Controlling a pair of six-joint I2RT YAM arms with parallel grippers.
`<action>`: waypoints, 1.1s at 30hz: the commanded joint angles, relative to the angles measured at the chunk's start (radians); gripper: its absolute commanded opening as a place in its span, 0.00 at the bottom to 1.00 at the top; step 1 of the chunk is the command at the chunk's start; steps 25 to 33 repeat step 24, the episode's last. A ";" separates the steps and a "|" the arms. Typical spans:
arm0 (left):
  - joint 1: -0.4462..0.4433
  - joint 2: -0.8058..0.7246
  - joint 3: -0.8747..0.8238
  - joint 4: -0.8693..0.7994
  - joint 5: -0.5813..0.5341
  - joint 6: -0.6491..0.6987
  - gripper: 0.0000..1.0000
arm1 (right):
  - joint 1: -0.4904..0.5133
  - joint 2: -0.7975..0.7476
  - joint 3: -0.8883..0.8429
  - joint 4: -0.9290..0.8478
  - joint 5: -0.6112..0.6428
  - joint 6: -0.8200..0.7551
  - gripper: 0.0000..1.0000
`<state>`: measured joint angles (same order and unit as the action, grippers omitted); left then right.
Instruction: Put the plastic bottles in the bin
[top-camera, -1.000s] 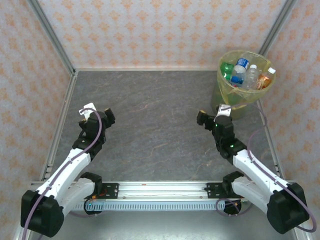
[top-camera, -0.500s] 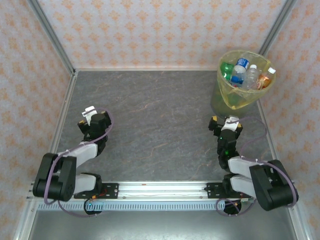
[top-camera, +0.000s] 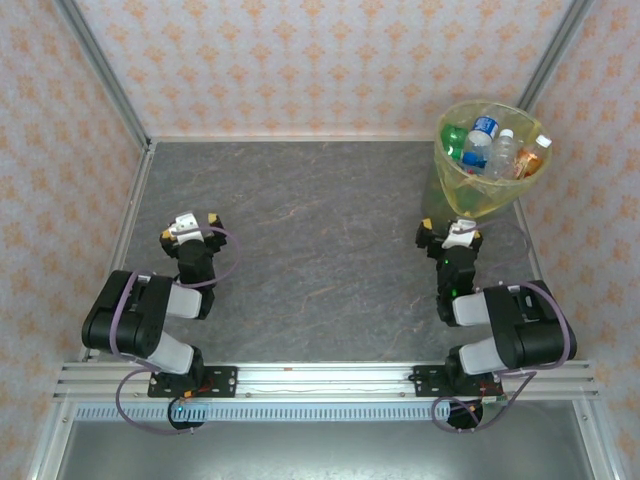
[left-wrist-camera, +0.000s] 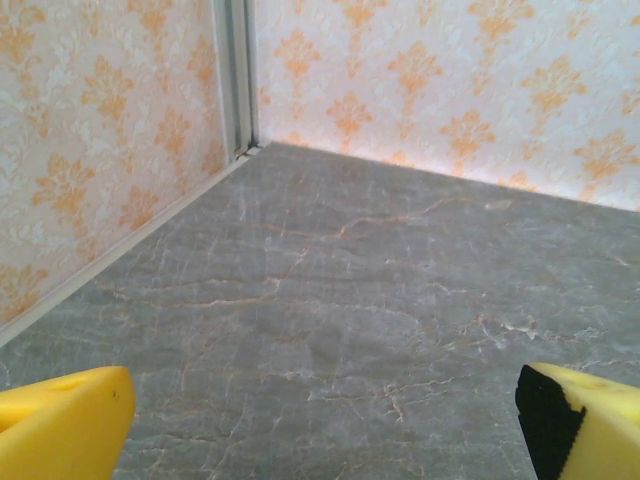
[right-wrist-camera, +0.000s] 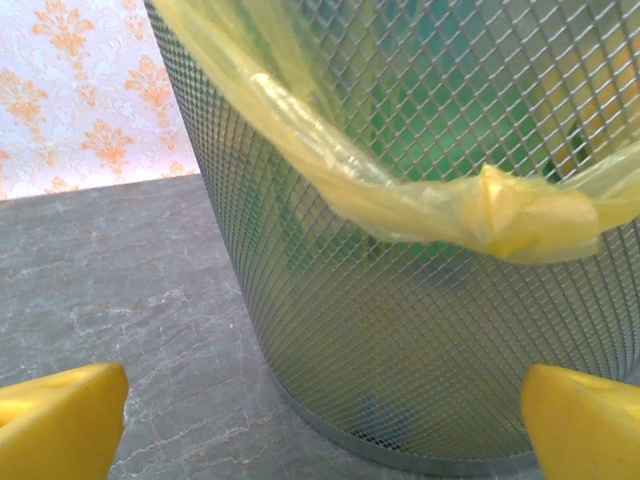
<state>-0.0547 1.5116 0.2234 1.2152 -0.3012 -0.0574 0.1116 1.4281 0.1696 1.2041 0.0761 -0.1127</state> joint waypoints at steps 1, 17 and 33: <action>0.017 0.014 -0.017 0.105 0.071 0.017 1.00 | -0.040 0.050 -0.017 0.130 -0.100 0.016 1.00; 0.041 0.024 -0.014 0.119 0.159 0.030 1.00 | -0.070 0.092 0.062 0.029 -0.072 0.068 1.00; 0.041 0.024 -0.013 0.117 0.163 0.030 1.00 | -0.070 0.091 0.062 0.028 -0.071 0.067 1.00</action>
